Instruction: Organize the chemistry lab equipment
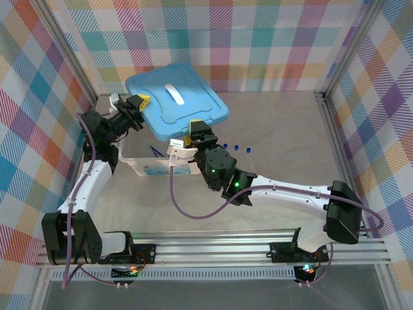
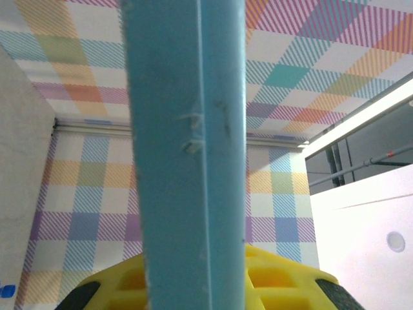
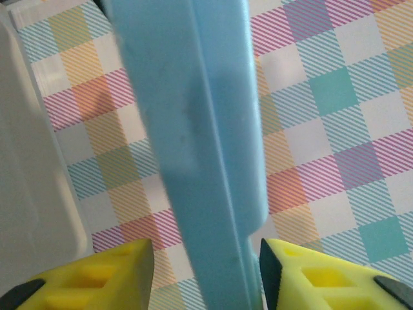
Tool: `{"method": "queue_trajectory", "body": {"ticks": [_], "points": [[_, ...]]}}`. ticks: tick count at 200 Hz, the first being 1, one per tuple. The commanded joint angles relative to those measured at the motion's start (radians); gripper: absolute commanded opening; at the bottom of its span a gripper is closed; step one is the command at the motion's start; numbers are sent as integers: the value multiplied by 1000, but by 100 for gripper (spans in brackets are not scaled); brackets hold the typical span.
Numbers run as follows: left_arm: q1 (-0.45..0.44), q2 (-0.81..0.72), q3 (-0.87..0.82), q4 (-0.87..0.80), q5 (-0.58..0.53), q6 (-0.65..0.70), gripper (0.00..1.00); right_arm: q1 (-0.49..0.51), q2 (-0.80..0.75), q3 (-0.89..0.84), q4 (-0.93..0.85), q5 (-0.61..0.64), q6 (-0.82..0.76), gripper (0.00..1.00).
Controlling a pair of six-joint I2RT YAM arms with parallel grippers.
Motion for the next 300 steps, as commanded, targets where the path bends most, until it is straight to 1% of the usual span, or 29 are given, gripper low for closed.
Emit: {"method": "queue_trajectory", "body": {"ticks": [1, 10, 22, 33, 55, 67, 74, 90, 106, 116, 128, 136, 146, 162, 167, 174, 180, 184, 200, 227, 242, 258, 300], "points": [[10, -10, 5, 132, -16, -48, 0, 9, -46, -8, 53, 21, 28, 55], [12, -10, 5, 134, -20, -49, 0, 10, -54, -11, 53, 24, 32, 58], [13, -8, 6, 137, -25, -48, 0, 14, -70, -13, 49, 33, 45, 65], [15, -4, 8, 137, -30, -43, 0, 18, -96, -15, 12, 39, 81, 66], [20, 2, 11, 130, -36, -20, 0, 22, -159, -10, -105, 46, 216, 68], [20, 4, 10, 117, -40, 0, 0, 23, -199, 5, -201, 46, 327, 70], [21, 4, 6, 114, -45, 9, 0, 23, -222, 19, -257, 43, 411, 71], [21, 8, -5, 122, -59, 25, 0, 19, -278, 61, -446, 15, 630, 73], [21, 9, -17, 132, -76, 39, 0, 8, -315, 99, -579, -17, 852, 76], [21, 8, -23, 136, -89, 51, 0, -16, -327, 142, -705, -81, 1032, 75], [21, 8, -29, 137, -99, 62, 0, -57, -327, 185, -831, -140, 1232, 73], [20, 6, -37, 142, -106, 67, 0, -93, -325, 218, -899, -245, 1380, 71], [21, 5, -44, 149, -117, 71, 0, -131, -325, 238, -942, -322, 1501, 69], [21, 1, -51, 154, -131, 83, 0, -183, -339, 226, -937, -425, 1659, 65], [21, -3, -55, 156, -140, 87, 0, -211, -344, 216, -925, -488, 1723, 64], [21, -8, -58, 154, -149, 94, 0, -240, -348, 207, -914, -544, 1788, 63], [21, -9, -58, 149, -153, 93, 0, -276, -349, 195, -896, -625, 1860, 62], [21, -10, -58, 147, -157, 122, 0, -296, -349, 186, -877, -667, 1904, 62], [21, -14, -65, 148, -176, 140, 0, -366, -337, 141, -786, -832, 2062, 61], [21, -25, -71, 138, -203, 171, 0, -435, -284, 79, -628, -997, 2287, 58], [21, -30, -65, 128, -209, 193, 0, -463, -254, 36, -519, -1059, 2397, 55], [21, -36, -60, 105, -215, 215, 0, -471, -223, 9, -410, -1095, 2456, 55], [21, -44, -73, 101, -241, 235, 0, -473, -133, 15, -291, -1129, 2585, 53]]}}
